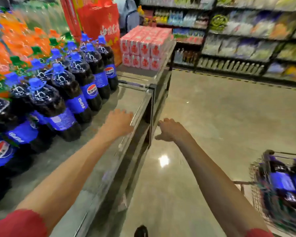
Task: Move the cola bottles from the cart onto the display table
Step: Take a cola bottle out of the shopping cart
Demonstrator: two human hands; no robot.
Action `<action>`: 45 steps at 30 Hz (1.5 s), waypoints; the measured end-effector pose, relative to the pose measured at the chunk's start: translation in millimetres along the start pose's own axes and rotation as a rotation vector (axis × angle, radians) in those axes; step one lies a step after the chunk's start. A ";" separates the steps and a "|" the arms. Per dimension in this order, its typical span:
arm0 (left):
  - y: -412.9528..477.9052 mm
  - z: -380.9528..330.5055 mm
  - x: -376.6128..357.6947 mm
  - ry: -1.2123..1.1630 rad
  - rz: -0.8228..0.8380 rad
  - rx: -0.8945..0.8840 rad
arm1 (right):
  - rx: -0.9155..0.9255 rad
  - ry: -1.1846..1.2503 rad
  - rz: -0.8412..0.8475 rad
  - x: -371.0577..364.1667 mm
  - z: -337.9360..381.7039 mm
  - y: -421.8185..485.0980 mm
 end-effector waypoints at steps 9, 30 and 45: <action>-8.1 -214.1 61.1 0.111 -0.090 -0.378 | -0.383 0.114 -0.081 -27.9 -170.6 -141.8; -120.0 -662.6 76.6 0.188 -0.094 -0.916 | -0.829 0.359 -0.130 -151.7 -457.8 -503.7; -102.1 -877.8 87.4 0.105 -0.038 -1.110 | -0.950 0.470 -0.032 -214.8 -616.0 -574.9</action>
Point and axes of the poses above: each hand's wrist, its own y-axis towards the middle knuckle, its own x-axis out of the back of the hand, z = x × y, the point moved 2 cm from there along y, towards the middle knuckle, and after that the axes turned 6 degrees about z, right-handed, at the moved point
